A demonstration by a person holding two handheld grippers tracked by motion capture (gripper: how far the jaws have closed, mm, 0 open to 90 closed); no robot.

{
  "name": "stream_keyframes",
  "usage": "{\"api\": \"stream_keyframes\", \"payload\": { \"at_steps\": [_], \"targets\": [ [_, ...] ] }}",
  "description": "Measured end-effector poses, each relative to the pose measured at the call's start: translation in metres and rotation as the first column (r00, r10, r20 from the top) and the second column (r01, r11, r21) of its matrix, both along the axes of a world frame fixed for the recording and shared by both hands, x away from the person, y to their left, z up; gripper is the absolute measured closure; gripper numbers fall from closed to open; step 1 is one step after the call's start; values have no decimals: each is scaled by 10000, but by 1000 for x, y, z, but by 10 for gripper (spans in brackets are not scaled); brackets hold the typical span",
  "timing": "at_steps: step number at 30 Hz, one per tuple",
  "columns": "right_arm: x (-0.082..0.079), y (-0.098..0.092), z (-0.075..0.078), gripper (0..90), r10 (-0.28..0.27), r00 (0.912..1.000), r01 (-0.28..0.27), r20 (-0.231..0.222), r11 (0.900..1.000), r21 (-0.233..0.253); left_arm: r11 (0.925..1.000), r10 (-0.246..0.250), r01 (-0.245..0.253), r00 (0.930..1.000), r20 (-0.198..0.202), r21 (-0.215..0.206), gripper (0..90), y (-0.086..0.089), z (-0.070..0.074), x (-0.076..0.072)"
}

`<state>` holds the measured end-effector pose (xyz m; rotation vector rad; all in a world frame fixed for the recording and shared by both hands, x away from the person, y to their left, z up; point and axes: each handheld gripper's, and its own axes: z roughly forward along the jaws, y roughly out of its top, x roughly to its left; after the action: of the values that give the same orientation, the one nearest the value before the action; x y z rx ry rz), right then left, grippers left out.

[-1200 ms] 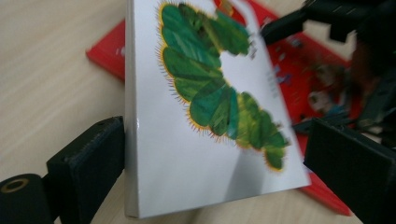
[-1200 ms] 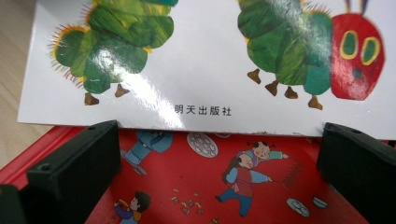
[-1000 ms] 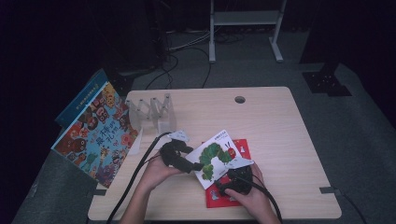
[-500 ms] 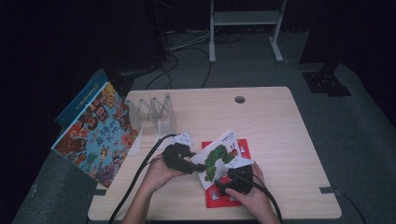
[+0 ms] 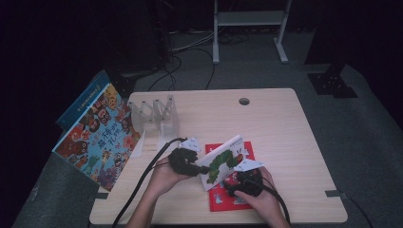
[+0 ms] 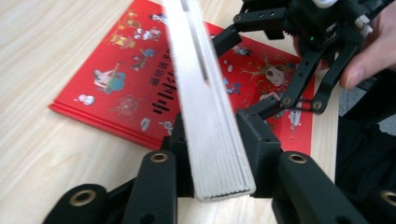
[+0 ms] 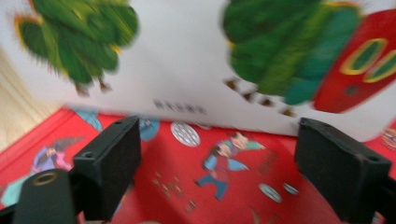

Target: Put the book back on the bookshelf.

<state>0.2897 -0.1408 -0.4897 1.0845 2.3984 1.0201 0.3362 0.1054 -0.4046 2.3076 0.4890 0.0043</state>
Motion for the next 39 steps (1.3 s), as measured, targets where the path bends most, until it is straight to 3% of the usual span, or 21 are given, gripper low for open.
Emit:
{"api": "stream_keyframes", "payload": {
  "at_steps": [3, 6, 13, 19, 22, 25, 26, 31, 34, 38, 39],
  "targets": [
    [-1, -5, 2, 141, -43, 9999, 43, 154, 10000, -11, 10000, 3, -3, 10000, -11, -23, 725, 3, 1, 1],
    [0, -23, 6, 145, -74, 9989, 74, 458, 10000, 10, 10000, -62, 62, 10000, -27, -14, 735, 7, 2, 1],
    [13, -45, 4, 167, -280, 9984, 277, 496, 9996, 68, 9999, -118, 118, 9999, 111, 3, 725, 6, 1, -1],
    [27, -73, 3, 166, -981, 9944, 984, 379, 9951, -64, 9993, -194, 189, 9997, 159, 319, 697, 1, -4, -1],
    [35, -94, 2, 166, -1586, 9871, 1585, 201, 9873, 66, 9989, -226, 219, 9996, 172, 413, 697, -2, -5, -1],
    [38, -102, 1, 166, -1815, 9833, 1815, 121, 9834, 53, 9969, -347, 338, 9993, 110, 705, 685, -5, -3, -1],
    [41, -110, -1, 166, -2014, 9795, 2015, 38, 9795, -47, 9937, -394, 370, 9990, 205, 1059, 674, -9, 2, -2],
    [44, -120, -4, 166, -2287, 9735, 2285, -59, 9734, -154, 9914, -444, 417, 9988, 191, 1244, 668, -14, 9, -1],
    [47, -126, -8, 158, -2456, 9691, 2453, -219, 9693, -184, 9850, -562, 501, 9979, 326, 1650, 670, -18, 19, 2],
    [50, -129, -9, 157, -2583, 9658, 2580, -243, 9660, -130, 9802, -712, 664, 9973, 187, 1865, 686, -21, 25, 5],
    [51, -131, -9, 154, -2645, 9641, 2644, -215, 9644, -93, 9788, -726, 716, 9974, -18, 1920, 711, -23, 26, 6]
  ]
}}
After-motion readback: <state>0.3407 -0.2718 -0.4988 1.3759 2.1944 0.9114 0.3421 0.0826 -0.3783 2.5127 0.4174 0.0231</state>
